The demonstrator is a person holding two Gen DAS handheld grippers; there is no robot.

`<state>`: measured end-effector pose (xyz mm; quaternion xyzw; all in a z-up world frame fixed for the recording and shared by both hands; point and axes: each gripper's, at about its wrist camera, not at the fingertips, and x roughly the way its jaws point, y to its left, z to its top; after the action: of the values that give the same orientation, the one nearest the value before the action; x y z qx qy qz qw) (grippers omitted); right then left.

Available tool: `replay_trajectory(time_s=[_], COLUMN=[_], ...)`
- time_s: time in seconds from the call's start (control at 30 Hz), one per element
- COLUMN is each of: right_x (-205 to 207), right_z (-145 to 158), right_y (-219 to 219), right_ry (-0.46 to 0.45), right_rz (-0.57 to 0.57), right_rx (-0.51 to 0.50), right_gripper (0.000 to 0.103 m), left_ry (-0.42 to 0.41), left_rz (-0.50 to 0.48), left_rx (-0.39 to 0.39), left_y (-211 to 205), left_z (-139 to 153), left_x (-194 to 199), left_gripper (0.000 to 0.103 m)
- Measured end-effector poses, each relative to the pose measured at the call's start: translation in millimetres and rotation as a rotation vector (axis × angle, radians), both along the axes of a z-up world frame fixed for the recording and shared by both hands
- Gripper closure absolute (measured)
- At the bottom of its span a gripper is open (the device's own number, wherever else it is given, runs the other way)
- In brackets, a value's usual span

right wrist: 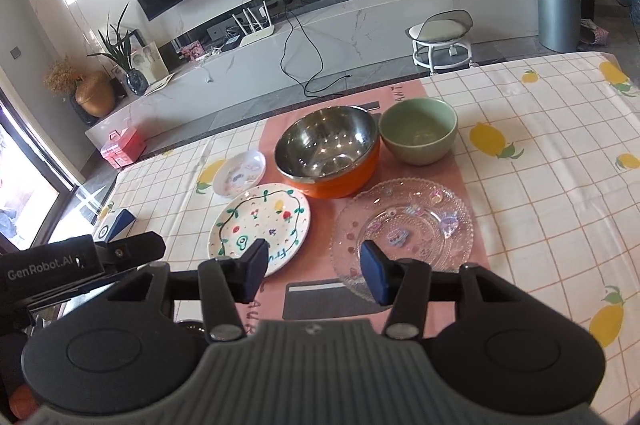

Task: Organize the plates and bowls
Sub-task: 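Lift the blue steel bowl with the left tool toward the orange bowl, then lower the blue steel bowl into the orange steel bowl with the left tool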

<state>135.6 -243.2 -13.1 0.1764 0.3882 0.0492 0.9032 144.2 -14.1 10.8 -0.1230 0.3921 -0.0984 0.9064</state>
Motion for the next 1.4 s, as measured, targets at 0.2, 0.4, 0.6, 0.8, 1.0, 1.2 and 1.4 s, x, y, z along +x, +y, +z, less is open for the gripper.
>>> replay_trajectory(time_s=[0.2, 0.4, 0.6, 0.8, 1.0, 1.2, 1.4], right_x=[29.6, 63.7, 98.9, 134.8, 161.4, 175.4, 178.9], right_z=[-1.8, -7.8, -22.7, -44.4, -67.2, -81.1, -83.5], right_y=[-21.7, -42.7, -60.9, -60.1, -47.9, -43.5, -37.9], right_ry=[0.006, 0.019, 0.045, 0.091, 0.143, 0.169, 0.175], right_rz=[-0.039, -0.072, -0.094, -0.088, -0.076, -0.084, -0.075], right_rx=[-0.009, -0.005, 0.023, 0.057, 0.066, 0.073, 0.101], right_gripper=[0.051, 0.051, 0.052, 0.058, 0.065, 0.069, 0.087], left_ry=[0.010, 0.042, 0.107, 0.169, 0.234, 0.267, 0.257], left_rz=[-0.034, -0.054, -0.033, 0.000, 0.023, 0.019, -0.014], left_rx=[0.020, 0.023, -0.020, 0.001, 0.013, 0.017, 0.036], left_y=[-21.4, -34.5, -36.0, -37.6, -34.4, -37.3, -48.0], left_z=[-1.0, -9.5, -29.8, -55.7, -82.1, -95.0, -92.6], left_x=[30.7, 64.6, 105.3, 142.7, 164.1, 172.7, 173.3], left_gripper=[0.050, 0.050, 0.050, 0.050, 0.051, 0.063, 0.085])
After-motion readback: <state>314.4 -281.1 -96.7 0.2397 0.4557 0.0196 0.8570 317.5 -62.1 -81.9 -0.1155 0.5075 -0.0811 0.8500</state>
